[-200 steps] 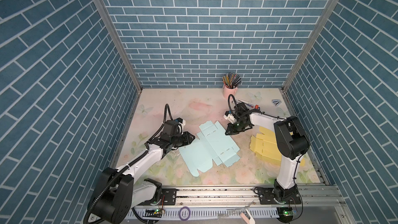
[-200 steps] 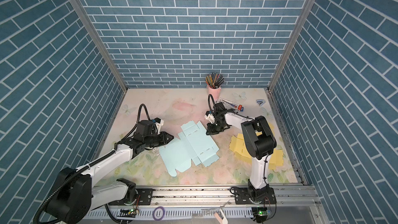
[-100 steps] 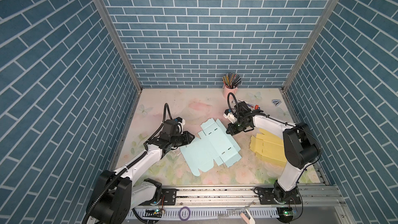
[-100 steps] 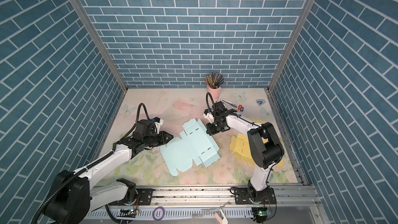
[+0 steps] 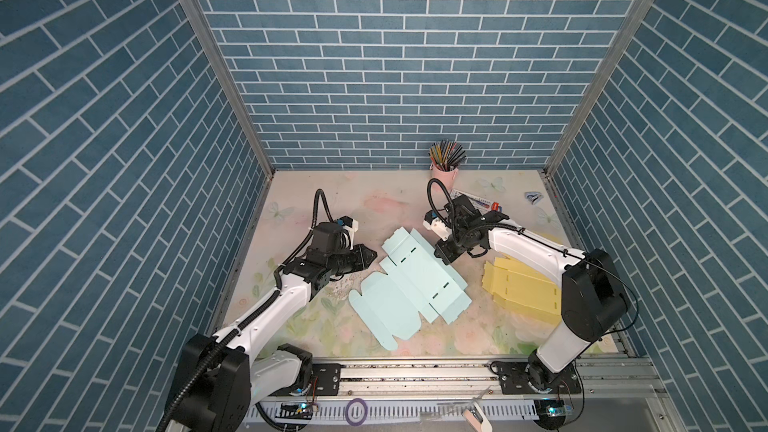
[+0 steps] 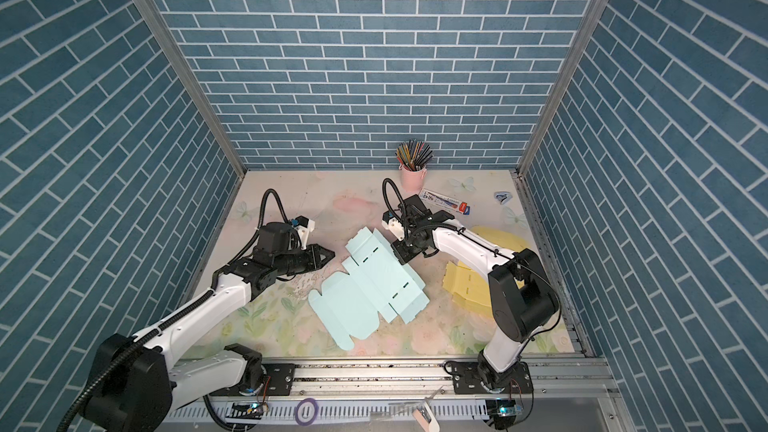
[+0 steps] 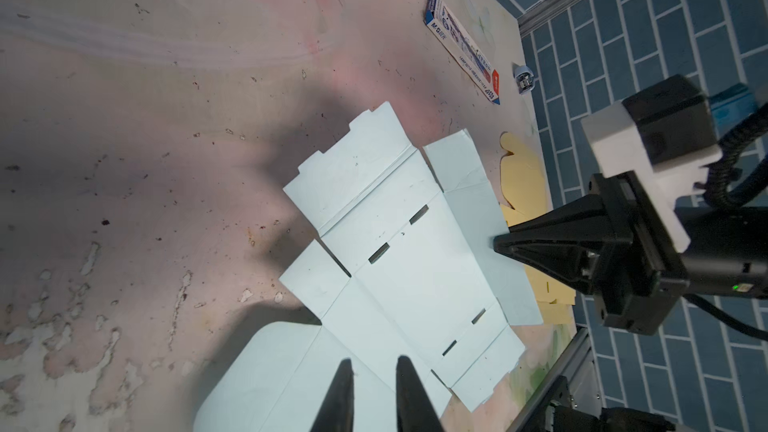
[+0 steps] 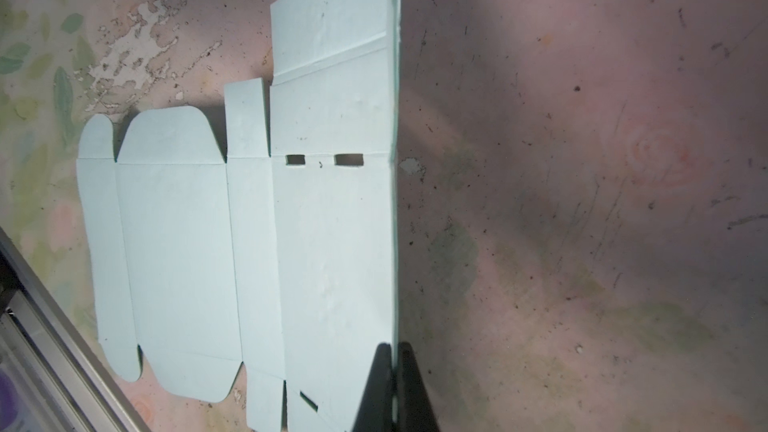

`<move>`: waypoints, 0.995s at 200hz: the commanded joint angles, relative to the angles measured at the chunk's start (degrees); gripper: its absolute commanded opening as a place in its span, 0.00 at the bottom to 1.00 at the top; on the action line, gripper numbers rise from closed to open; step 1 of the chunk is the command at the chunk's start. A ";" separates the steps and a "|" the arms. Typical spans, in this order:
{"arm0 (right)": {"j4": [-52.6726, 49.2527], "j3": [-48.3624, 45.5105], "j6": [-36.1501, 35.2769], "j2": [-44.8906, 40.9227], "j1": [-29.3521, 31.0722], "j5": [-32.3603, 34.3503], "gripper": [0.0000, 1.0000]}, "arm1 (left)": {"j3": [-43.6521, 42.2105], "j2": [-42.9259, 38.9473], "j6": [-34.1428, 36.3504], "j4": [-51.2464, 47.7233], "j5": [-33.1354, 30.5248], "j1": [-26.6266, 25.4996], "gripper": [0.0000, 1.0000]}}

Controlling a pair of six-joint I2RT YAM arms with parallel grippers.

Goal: Fold the paper box

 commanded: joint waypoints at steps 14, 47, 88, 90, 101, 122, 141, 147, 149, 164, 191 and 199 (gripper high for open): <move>0.92 -2.06 -5.01 -4.20 1.33 5.37 0.00 | 5.88 2.54 0.72 2.59 0.70 -2.13 0.09; 2.28 -3.61 -4.74 -6.97 3.91 8.90 0.00 | 9.43 7.52 0.61 5.36 1.56 -2.34 0.00; 4.68 -5.73 -3.36 -9.60 6.35 12.45 0.00 | 14.24 13.36 -1.50 10.48 4.53 -2.51 0.00; 4.79 -5.74 -3.29 -9.69 6.45 12.52 0.00 | 14.40 13.46 -1.51 10.57 4.47 -2.56 0.00; 5.14 -6.05 -2.98 -9.98 6.97 13.29 0.00 | 15.32 14.08 -1.51 10.93 4.28 -2.53 0.00; 6.05 -6.85 -2.89 -10.42 7.84 13.94 0.00 | 16.71 16.06 -2.16 11.28 4.47 -2.52 0.00; 7.03 -7.59 -3.06 -10.77 8.42 13.68 0.00 | 17.39 17.65 -3.69 12.71 4.88 -2.57 0.00; 7.20 -7.69 -3.10 -10.91 8.54 13.46 0.00 | 17.33 17.90 -4.25 13.22 4.88 -2.53 0.00; 7.31 -7.77 -3.18 -10.94 8.53 13.43 0.00 | 17.33 17.98 -4.40 13.41 4.86 -2.52 0.00; 7.76 -8.05 -3.42 -11.34 8.87 12.98 0.00 | 17.48 18.28 -5.11 13.96 4.33 -2.55 0.00; 8.41 -8.38 -3.66 -11.74 9.14 12.97 0.00 | 18.76 18.68 -5.56 13.16 4.27 -2.84 0.00; 8.41 -8.32 -3.76 -11.74 9.23 13.22 0.00 | 19.26 18.83 -5.37 12.74 4.27 -3.03 0.00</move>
